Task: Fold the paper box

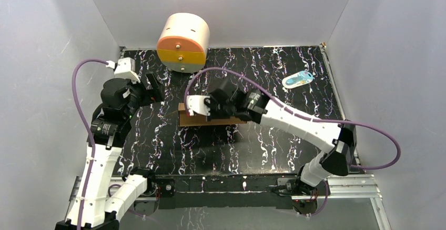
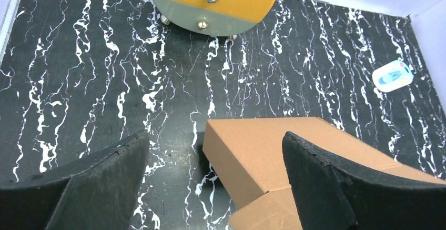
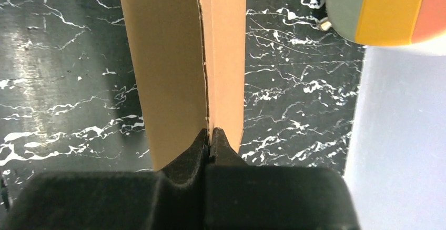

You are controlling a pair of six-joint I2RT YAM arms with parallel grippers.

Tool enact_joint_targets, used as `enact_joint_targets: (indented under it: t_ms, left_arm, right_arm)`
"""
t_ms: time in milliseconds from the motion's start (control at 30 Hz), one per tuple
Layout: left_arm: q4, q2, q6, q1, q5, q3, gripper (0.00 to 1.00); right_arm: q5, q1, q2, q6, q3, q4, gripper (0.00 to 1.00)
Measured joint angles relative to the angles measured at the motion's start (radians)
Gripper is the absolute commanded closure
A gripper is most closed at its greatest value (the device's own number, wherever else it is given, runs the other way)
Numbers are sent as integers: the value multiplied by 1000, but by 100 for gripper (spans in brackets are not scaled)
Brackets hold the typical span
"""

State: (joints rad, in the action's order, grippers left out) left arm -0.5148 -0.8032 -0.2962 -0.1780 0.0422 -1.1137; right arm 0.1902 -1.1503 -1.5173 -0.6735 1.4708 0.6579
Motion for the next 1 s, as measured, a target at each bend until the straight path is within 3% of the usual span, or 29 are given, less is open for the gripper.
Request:
enact_joint_targets:
  t_ms: [233,500,733,1000]
  left_arm:
    - [42,-3,18,0,-8,58,7]
    - [85,-8,53,0,-27,171,7]
    - [118,-8,83,0,-28,191,7]
    - [134,-8,105,14,-31,214,7]
  right_arm:
    - [-262,156,-117,-33,223,188,99]
    - [-443,273,-243,-104,396,269,96]
    - [-503,333,-403,-158,561,262,90]
    - [-498,380,-489,-170,592,280,74]
